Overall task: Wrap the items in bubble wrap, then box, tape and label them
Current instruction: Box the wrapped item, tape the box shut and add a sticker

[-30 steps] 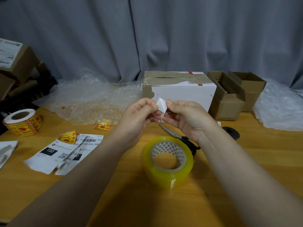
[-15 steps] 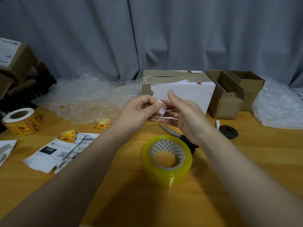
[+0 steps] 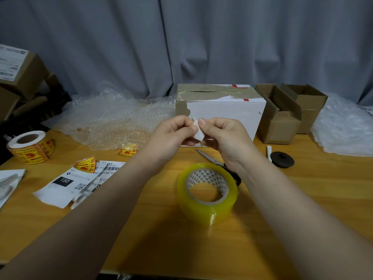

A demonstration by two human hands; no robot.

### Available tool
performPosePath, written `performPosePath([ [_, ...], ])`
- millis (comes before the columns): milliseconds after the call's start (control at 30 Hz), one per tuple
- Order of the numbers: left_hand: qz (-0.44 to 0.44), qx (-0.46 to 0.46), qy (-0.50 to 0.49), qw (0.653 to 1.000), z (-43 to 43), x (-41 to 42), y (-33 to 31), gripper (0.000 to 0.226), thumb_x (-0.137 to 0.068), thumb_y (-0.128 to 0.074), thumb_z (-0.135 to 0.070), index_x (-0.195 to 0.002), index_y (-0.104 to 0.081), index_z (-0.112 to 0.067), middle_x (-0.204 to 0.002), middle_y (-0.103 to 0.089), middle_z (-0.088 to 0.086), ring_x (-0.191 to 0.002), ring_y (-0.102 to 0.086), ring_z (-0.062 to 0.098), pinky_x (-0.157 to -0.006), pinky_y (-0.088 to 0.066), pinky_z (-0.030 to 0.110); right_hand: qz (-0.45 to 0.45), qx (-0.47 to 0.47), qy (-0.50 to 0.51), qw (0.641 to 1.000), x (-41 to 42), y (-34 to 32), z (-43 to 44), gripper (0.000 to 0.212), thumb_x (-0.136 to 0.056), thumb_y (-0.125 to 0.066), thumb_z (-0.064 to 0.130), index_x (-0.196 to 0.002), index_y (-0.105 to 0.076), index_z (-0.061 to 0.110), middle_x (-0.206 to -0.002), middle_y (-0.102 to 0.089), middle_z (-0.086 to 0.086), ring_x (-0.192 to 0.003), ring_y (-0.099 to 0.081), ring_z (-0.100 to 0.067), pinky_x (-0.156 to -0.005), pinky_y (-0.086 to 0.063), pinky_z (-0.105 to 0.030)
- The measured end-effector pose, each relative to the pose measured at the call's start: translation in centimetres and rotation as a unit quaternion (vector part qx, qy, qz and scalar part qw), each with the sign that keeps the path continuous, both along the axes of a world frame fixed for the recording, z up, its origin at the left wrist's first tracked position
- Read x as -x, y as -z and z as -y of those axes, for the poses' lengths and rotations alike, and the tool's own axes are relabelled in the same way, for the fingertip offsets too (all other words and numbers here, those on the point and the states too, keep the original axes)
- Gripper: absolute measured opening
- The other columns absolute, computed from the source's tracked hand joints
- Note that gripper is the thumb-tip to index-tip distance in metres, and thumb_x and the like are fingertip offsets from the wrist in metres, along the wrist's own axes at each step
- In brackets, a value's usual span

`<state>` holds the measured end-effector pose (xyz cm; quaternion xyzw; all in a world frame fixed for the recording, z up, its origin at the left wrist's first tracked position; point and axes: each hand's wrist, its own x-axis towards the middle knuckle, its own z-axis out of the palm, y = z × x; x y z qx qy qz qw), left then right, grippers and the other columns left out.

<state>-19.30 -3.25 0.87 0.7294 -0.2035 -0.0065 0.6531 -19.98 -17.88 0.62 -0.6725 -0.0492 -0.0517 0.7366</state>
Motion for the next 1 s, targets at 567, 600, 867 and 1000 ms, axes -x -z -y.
performPosePath([
  [567,0.017,-0.050,-0.059,0.997,0.9,-0.5,-0.1,0.019,-0.095,-0.054,-0.018,-0.084,-0.061,-0.004,-0.074,-0.063,0.006,-0.062,-0.059,0.008,-0.066,-0.050,0.021,0.045,0.072,0.008,0.996,0.0,0.4,0.6,0.016,-0.095,-0.056,0.008,-0.098,-0.071,0.005,-0.084,-0.072,-0.010,-0.077,-0.069,-0.017,-0.071,-0.055,-0.025],
  [600,0.019,-0.052,-0.057,0.997,0.9,-0.5,-0.1,0.019,-0.095,-0.054,-0.017,-0.084,-0.061,-0.004,-0.073,-0.062,0.007,-0.061,-0.058,0.008,-0.066,-0.050,0.021,0.032,0.055,-0.006,0.998,0.0,0.4,0.7,0.017,-0.095,-0.055,0.010,-0.100,-0.071,0.006,-0.086,-0.072,-0.011,-0.081,-0.069,-0.020,-0.074,-0.055,-0.028],
  [867,0.066,-0.085,-0.067,0.992,1.1,-0.3,-0.7,0.021,-0.094,-0.054,-0.016,-0.087,-0.061,0.002,-0.075,-0.062,0.010,-0.065,-0.058,0.013,-0.072,-0.052,0.032,-0.043,-0.040,-0.041,0.997,0.3,0.6,0.8,0.063,-0.073,-0.060,0.056,-0.102,-0.070,0.000,-0.094,-0.072,-0.016,-0.089,-0.071,-0.025,-0.082,-0.057,-0.034],
  [1000,0.097,-0.135,-0.065,0.984,0.9,-0.3,-0.8,0.017,-0.093,-0.055,-0.015,-0.084,-0.063,-0.003,-0.080,-0.066,0.010,-0.078,-0.063,0.025,-0.082,-0.053,0.044,0.009,-0.027,-0.051,0.998,0.6,0.5,1.0,0.030,-0.071,-0.069,0.029,-0.091,-0.073,0.007,-0.085,-0.074,-0.011,-0.082,-0.071,-0.021,-0.074,-0.056,-0.028],
])
